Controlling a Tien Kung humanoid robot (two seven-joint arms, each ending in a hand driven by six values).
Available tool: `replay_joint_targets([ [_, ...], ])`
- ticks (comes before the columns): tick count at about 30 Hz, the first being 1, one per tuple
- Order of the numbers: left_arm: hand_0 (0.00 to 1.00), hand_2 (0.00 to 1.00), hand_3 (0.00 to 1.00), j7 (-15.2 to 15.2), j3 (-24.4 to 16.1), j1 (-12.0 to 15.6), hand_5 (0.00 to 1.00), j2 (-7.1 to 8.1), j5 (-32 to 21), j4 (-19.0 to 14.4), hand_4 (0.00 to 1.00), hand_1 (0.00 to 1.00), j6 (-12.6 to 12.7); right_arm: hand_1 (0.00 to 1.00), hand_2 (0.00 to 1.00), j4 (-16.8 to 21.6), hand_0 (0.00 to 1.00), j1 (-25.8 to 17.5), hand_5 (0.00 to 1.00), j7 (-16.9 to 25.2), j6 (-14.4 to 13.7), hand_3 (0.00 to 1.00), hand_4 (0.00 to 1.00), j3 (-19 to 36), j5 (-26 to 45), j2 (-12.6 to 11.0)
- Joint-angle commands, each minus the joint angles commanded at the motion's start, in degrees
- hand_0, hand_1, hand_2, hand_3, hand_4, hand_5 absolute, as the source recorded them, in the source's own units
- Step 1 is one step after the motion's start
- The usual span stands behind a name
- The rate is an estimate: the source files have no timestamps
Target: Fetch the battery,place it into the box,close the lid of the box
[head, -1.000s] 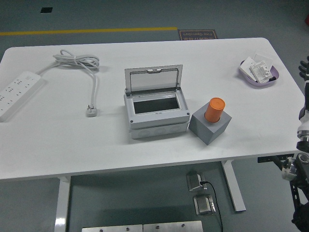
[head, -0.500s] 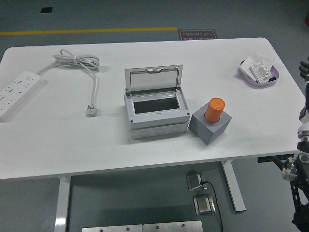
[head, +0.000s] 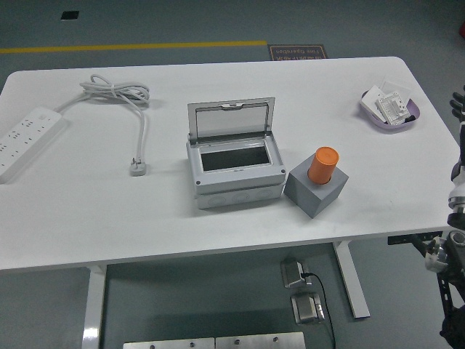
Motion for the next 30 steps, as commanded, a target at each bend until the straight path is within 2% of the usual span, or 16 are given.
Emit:
replay_joint_targets([
  [30,0.685,0.663,0.749,0.2,-0.1,-0.3,0.446,0.11,0.5,0.0,0.726,0.677,-0.1,0.746,0.736,0.0,0.813,0.0,0.859,0.0,-0.1,0.784,0.940,0.0,0.0,-0.1],
])
